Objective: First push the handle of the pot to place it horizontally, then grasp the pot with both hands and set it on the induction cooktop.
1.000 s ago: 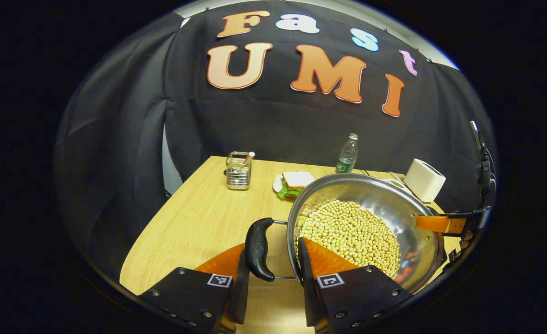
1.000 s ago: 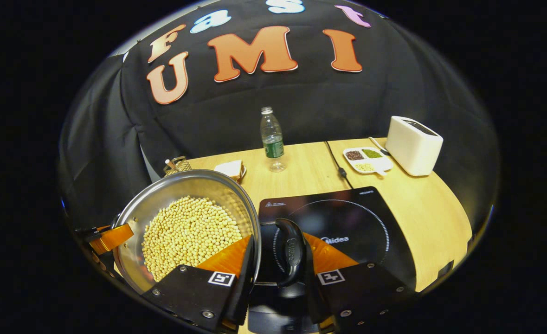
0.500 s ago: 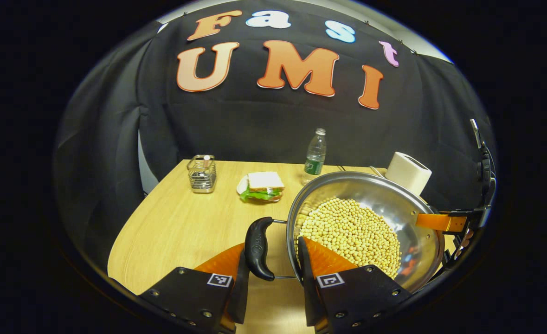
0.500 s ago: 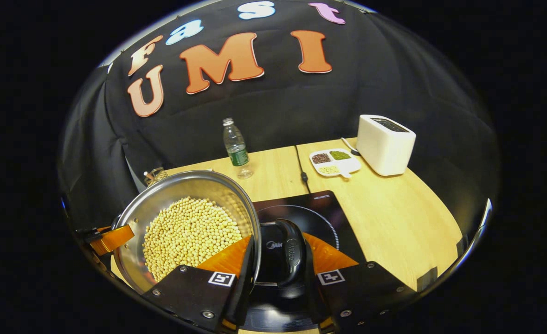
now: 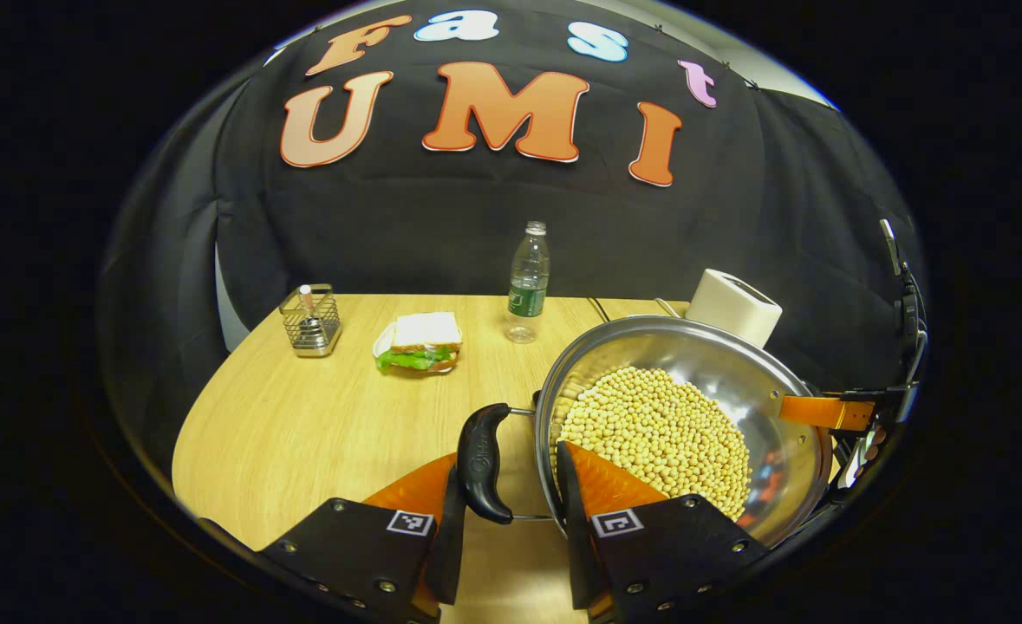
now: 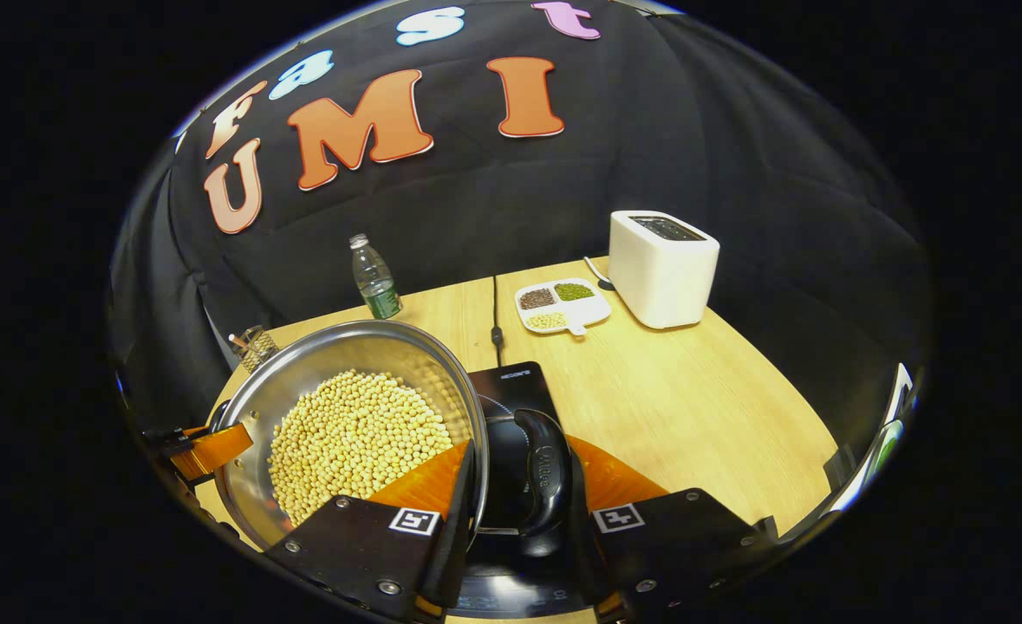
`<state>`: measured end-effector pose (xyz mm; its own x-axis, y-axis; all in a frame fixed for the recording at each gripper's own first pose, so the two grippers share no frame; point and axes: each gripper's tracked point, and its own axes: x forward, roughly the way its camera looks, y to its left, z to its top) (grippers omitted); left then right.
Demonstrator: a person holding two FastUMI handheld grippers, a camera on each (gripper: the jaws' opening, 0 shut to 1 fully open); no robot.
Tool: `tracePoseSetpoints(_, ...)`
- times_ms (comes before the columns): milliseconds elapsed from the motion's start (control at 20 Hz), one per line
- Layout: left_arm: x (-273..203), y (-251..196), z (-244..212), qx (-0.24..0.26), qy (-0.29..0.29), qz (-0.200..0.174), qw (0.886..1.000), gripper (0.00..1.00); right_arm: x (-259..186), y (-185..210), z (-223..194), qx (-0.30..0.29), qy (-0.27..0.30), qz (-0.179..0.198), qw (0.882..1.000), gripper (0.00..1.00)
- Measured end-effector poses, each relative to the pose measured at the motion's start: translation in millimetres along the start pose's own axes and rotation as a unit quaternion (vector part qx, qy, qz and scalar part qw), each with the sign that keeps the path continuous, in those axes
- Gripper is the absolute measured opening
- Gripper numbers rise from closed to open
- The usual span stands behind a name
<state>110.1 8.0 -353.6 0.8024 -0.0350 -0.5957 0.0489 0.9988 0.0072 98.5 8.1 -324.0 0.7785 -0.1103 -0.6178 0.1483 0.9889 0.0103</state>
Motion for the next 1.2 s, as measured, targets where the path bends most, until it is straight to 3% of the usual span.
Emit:
tracePoseSetpoints(400, 29.6, -30.7, -13.4, 0.007, 0.026, -0.007, 1.0, 0.51, 29.6, -31.9, -7.5, 0.02, 0.023, -0.008, 1.0, 0.51)
tracePoseSetpoints(800, 40.9, -34.0, -22.7, -0.001, 0.04, 0.0, 0.999, 0.5, 49.5, -29.4, -6.8, 0.019, 0.028, -0.002, 0.999, 0.52)
tracePoseSetpoints(950, 38.9, -31.3, -16.7, 0.014, 0.031, 0.01, 0.999, 0.54, 48.2, -27.7, -11.5, 0.018, 0.03, 0.007, 0.999, 0.56)
tracePoseSetpoints(1100, 22.3, -23.0, 13.1, 0.04, -0.017, 0.036, 0.998, 0.69, 23.4, -28.2, 12.4, 0.007, -0.006, 0.005, 1.0, 0.65)
tracePoseSetpoints(1150, 15.9, -22.8, 18.8, 0.038, -0.025, 0.041, 0.998, 0.76, 11.3, -31.1, 24.9, -0.006, -0.022, -0.002, 1.0, 0.74)
tracePoseSetpoints(1200, 6.1, -22.7, 28.0, 0.034, -0.033, 0.042, 0.998, 0.84, -1.8, -30.1, 37.1, -0.012, -0.037, -0.002, 0.999, 0.72)
